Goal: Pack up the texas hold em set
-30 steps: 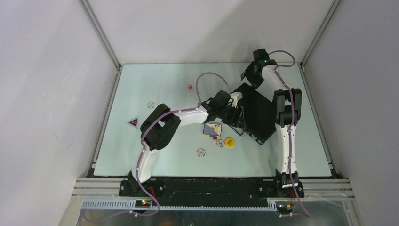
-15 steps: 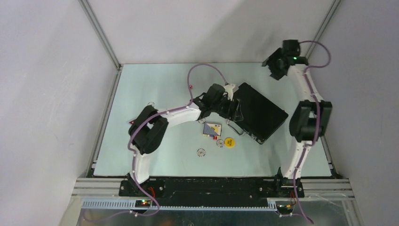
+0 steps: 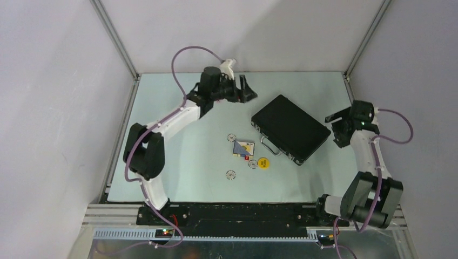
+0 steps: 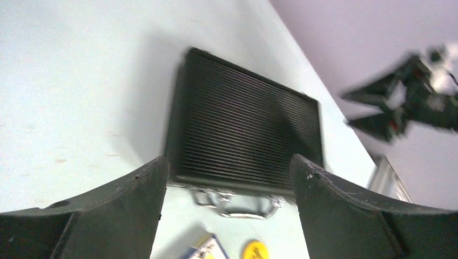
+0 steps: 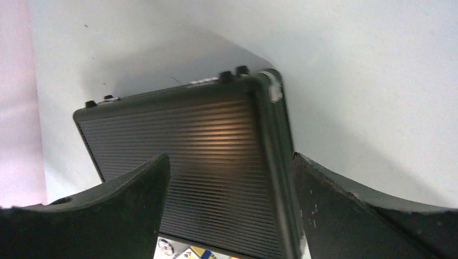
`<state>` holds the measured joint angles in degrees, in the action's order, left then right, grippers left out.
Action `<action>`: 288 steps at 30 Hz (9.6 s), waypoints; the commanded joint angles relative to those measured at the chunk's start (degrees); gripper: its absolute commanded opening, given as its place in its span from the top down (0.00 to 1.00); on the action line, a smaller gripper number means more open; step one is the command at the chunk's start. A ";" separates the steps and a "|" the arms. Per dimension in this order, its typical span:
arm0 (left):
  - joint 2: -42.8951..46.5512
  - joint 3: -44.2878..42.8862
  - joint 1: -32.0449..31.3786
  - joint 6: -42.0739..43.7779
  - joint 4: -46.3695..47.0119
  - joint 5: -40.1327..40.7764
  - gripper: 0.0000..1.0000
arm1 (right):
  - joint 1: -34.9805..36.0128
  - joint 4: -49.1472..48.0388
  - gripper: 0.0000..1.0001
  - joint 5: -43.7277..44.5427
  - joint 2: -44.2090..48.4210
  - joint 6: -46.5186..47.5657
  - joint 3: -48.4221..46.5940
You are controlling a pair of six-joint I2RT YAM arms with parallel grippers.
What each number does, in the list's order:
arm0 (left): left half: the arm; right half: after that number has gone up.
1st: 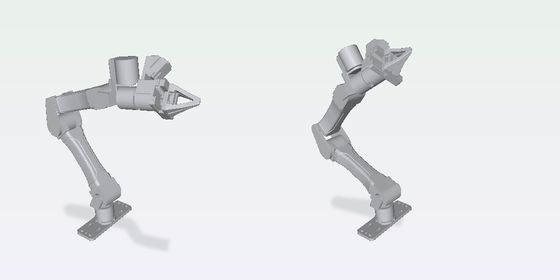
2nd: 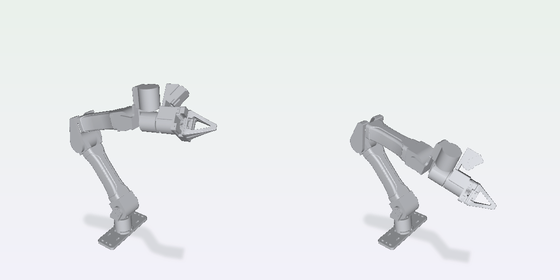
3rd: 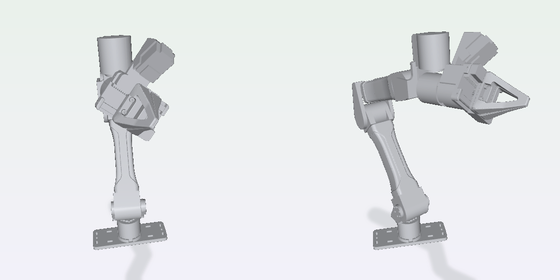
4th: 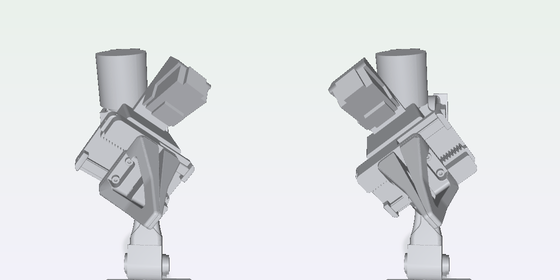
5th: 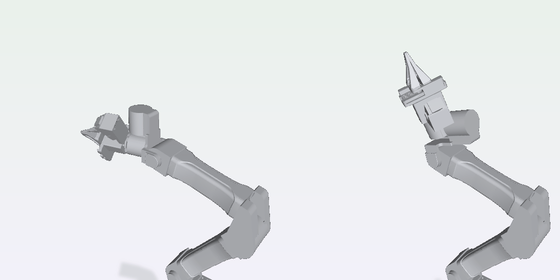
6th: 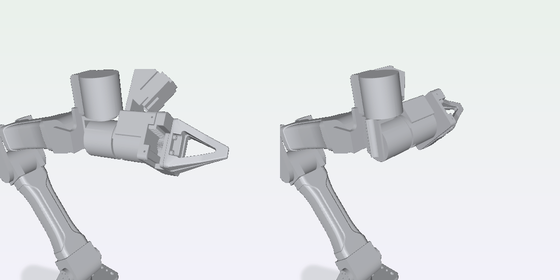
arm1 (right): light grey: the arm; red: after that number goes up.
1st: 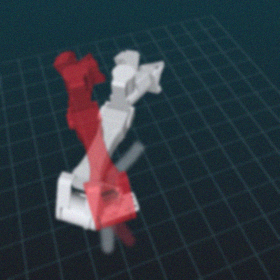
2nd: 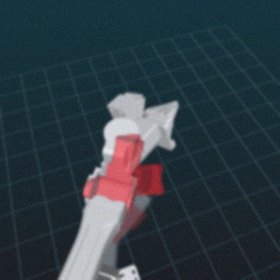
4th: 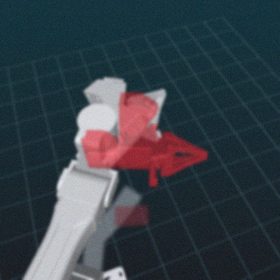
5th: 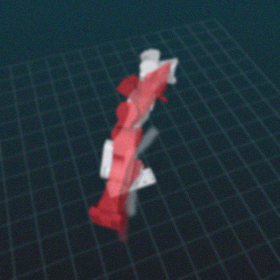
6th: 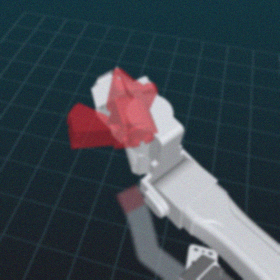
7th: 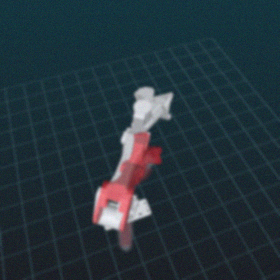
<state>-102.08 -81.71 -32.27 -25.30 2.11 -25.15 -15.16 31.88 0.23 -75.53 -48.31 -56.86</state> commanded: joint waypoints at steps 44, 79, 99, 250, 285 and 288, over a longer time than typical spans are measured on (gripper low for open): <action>-30.26 -32.33 3.66 9.05 -34.47 12.18 0.12 | 12.60 -6.26 0.23 2.36 -19.84 1.56 -1.53; -18.58 -13.44 4.24 9.27 -37.04 9.62 0.17 | 17.89 -18.79 0.22 -18.62 -10.75 5.29 11.79; -14.05 -13.33 3.33 9.83 -37.02 8.01 0.17 | 15.71 -18.60 0.22 -21.86 -0.45 4.98 13.88; 57.95 30.27 6.60 15.72 -35.83 25.59 0.03 | 57.65 -2.84 0.22 35.15 -22.76 -18.19 -5.05; 57.48 30.59 7.02 15.87 -35.81 24.01 0.03 | 55.97 -3.50 0.23 35.70 -35.45 13.10 -9.98; 57.44 30.64 7.05 15.89 -35.86 24.07 0.03 | 56.97 -7.85 0.23 35.49 -34.07 18.48 -7.93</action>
<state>-44.62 -51.42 -25.71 -10.24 -35.20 -0.27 40.38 32.14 38.06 -107.83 -47.20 -67.57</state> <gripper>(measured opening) 0.967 0.774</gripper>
